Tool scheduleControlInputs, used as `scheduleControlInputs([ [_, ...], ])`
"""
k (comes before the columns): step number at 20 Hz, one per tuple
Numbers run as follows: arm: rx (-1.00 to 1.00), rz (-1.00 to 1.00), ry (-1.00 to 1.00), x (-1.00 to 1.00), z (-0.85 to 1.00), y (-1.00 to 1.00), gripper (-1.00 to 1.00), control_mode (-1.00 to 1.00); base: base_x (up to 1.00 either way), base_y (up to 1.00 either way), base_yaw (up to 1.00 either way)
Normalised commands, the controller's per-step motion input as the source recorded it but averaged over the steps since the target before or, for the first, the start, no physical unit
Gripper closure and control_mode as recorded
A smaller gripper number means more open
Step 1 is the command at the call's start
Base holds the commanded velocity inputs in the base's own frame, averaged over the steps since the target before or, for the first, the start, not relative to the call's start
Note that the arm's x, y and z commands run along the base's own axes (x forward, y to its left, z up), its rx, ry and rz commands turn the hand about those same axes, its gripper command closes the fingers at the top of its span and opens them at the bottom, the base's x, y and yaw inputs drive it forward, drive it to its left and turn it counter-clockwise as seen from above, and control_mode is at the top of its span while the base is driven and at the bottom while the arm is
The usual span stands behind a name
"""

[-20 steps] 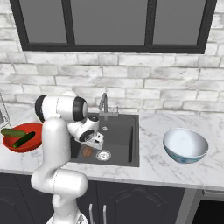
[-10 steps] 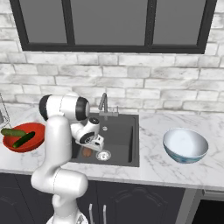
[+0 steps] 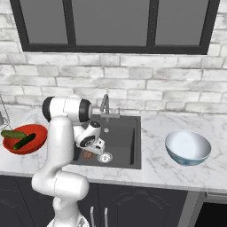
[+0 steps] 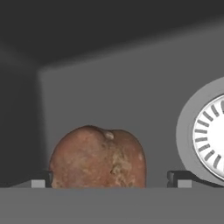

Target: Pick the cucumbers from the cabinet and place them in one bowl. Pick the potato from the sink and place it in the other bowl.

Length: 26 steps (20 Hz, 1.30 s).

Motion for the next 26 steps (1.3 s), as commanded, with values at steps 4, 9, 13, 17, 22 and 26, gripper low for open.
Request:
scheduleControlInputs([
  [4, 0.0, 0.0, 0.0, 0.0, -0.17, 0.0, -1.0, -1.0, 0.0, 0.0, 0.0],
  [9, 0.0, 0.0, 0.0, 0.0, -0.4, 0.0, -1.0, -1.0, 0.0, 0.0, 0.0],
  [13, 0.02, 0.0, 0.0, 0.0, -0.68, 0.0, -1.0, -1.0, 0.0, 0.0, 0.0],
  [17, 0.06, 0.0, 0.0, 0.0, -0.49, 0.0, -1.0, -1.0, 0.0, 0.0, 0.0],
  [22, 0.05, 0.0, 0.03, -0.02, -0.12, 0.0, -1.0, -1.0, 0.0, 0.0, 0.0],
  [26, 0.03, 0.0, 0.01, 0.0, -0.04, 0.0, 1.0, -1.0, 0.0, 0.0, 0.0],
])
